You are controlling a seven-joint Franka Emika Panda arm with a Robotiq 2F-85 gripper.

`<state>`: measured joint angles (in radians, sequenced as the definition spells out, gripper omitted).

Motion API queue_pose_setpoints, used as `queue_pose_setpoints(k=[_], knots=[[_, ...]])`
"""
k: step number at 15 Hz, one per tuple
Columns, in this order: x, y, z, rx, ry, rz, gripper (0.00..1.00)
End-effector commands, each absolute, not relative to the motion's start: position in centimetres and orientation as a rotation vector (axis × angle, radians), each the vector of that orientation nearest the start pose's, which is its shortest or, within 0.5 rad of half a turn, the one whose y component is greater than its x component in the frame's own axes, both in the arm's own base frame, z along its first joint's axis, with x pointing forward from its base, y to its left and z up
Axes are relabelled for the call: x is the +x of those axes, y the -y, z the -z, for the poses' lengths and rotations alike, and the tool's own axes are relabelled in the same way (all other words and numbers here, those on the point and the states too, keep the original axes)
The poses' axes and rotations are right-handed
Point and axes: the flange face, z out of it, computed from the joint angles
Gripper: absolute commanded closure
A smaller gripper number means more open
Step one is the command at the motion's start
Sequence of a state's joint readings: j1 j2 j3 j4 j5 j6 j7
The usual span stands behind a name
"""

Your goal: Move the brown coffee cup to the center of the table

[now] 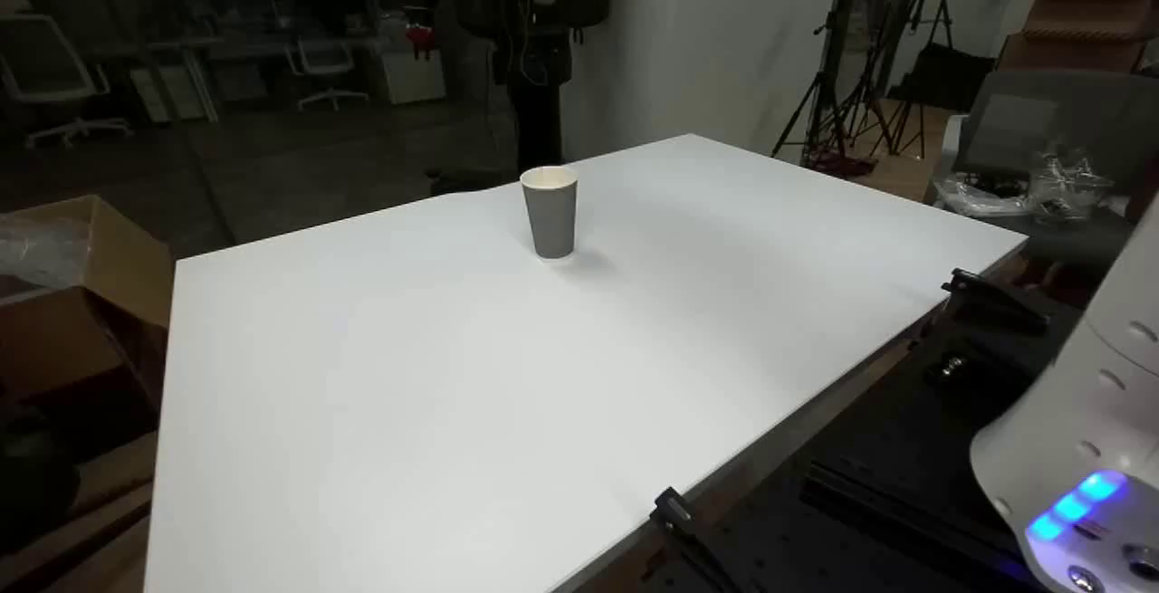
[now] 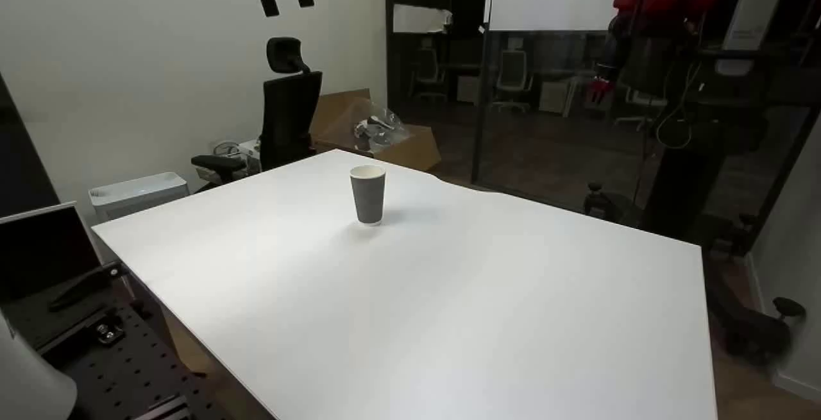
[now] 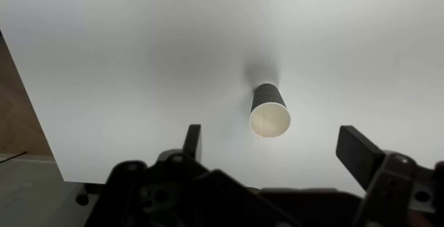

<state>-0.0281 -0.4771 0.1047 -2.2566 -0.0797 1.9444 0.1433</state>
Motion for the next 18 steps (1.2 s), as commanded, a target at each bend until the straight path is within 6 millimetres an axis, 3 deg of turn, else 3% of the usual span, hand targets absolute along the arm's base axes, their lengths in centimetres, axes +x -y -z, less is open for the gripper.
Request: queue_pose_setpoints(k=[1, 18], knots=[[42.49, -3.34, -56.15, -3.235, -0.083, 0.284, 0.00], [42.99, -3.26, -56.28, -3.234, -0.110, 0.332, 0.00]])
